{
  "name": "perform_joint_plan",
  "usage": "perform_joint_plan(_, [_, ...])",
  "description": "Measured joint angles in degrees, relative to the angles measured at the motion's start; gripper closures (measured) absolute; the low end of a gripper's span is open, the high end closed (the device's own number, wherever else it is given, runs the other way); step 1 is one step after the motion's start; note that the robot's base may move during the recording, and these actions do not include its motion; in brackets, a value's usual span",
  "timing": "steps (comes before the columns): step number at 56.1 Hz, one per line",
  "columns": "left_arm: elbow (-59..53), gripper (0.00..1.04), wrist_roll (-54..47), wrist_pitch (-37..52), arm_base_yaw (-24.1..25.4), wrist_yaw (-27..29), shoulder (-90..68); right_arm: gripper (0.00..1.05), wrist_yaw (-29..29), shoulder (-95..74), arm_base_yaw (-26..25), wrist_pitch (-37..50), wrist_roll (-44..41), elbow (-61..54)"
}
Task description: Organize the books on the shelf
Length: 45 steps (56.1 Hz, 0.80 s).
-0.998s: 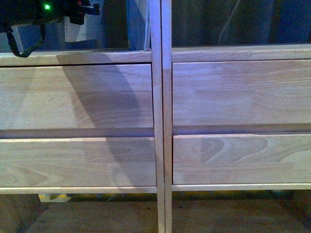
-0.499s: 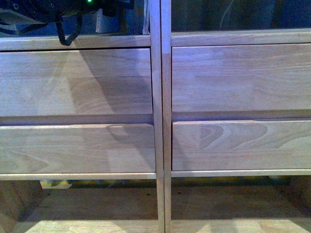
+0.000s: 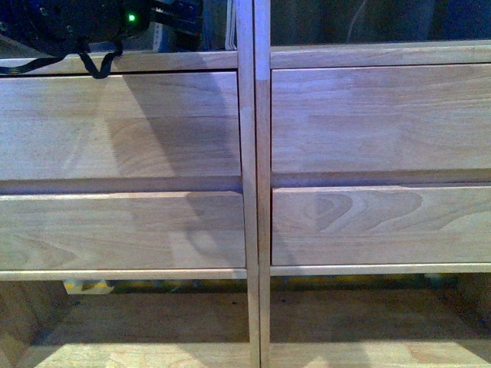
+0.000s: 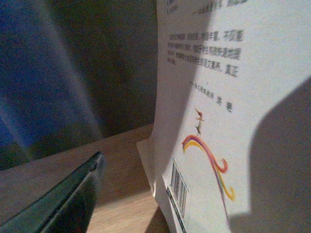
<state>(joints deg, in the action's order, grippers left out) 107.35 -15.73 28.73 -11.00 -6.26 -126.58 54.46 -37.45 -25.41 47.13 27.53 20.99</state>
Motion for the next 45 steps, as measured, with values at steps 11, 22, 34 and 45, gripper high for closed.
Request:
perform_joint_plan(11, [-15.5,0.07,1.9,6.8,0.2,-3.4,10.1,0.07,0.0,0.0,0.0,0.0,0.0,0.0])
perform_joint_plan(22, [-38.2,0.07,3.4,12.2,0.7,-5.4,28.9,0.07,0.0,0.0,0.0,0.0,0.0,0.0])
perform_joint_plan(34, [-57.2,0.07,10.7,4.3,6.3,-7.8,49.6,0.07,0.0,0.0,0.0,0.0,0.0,0.0])
perform_joint_plan(45, [-62.8,0.07,14.3,2.0,8.5,-9.2,58.3,0.07,0.0,0.0,0.0,0.0,0.0,0.0])
